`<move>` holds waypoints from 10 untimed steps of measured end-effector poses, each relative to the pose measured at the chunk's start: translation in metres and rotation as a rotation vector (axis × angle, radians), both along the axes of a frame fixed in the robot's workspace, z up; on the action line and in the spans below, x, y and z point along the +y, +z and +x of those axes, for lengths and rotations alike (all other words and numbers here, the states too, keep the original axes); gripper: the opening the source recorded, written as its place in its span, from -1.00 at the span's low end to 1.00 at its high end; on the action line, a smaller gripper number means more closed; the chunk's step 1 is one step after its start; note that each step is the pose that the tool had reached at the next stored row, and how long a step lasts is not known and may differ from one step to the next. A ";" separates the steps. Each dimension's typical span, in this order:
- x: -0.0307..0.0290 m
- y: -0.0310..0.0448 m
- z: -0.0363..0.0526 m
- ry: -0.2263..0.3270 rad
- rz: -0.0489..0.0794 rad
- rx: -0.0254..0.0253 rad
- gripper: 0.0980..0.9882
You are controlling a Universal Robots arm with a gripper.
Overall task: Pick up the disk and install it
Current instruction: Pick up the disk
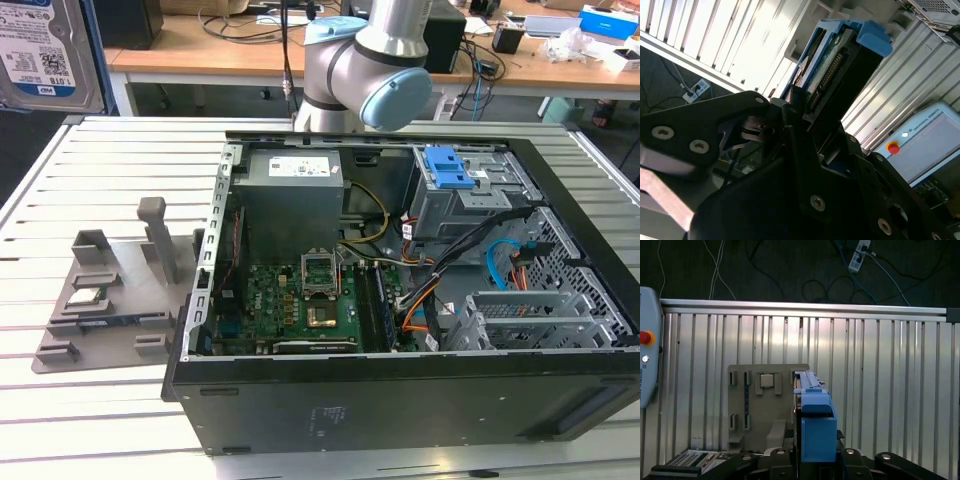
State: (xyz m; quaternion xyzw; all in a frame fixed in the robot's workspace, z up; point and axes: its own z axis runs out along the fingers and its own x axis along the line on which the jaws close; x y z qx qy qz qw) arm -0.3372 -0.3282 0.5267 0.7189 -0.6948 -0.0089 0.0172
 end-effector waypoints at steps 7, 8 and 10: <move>0.0000 0.0000 0.0133 0.000 0.000 -0.0001 -0.40; 0.0000 0.0000 0.0149 0.000 0.000 0.0000 -0.40; 0.0000 0.0000 0.0197 0.000 0.000 0.0001 -0.40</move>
